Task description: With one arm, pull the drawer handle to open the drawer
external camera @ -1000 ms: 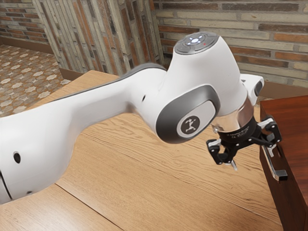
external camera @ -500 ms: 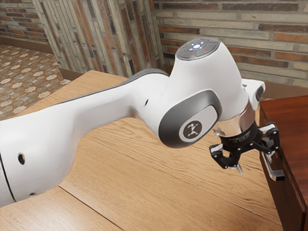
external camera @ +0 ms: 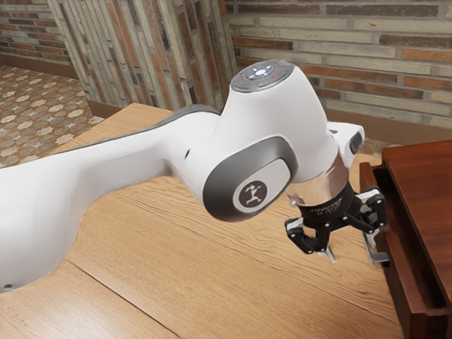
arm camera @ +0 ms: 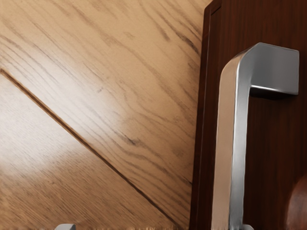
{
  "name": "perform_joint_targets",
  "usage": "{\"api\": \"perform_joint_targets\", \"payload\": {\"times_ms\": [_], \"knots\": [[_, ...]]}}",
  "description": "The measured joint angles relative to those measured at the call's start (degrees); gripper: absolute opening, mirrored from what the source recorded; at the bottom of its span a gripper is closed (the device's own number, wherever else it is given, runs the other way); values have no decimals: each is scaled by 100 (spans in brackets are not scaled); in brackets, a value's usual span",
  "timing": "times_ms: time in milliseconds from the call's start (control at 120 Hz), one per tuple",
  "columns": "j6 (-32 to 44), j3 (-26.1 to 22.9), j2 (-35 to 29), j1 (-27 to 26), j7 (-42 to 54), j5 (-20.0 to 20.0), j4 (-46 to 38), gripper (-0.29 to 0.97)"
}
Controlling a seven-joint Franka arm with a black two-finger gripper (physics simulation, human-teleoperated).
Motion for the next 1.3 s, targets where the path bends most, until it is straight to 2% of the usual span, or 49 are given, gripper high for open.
{"api": "perform_joint_targets", "payload": {"times_ms": [400,808,1300], "knots": [[0,7,-357,75,-21,34,-479,37],[-6,18,-632,131,-29,126,-743,22],[-7,3,-883,136,-21,259,-967,20]]}}
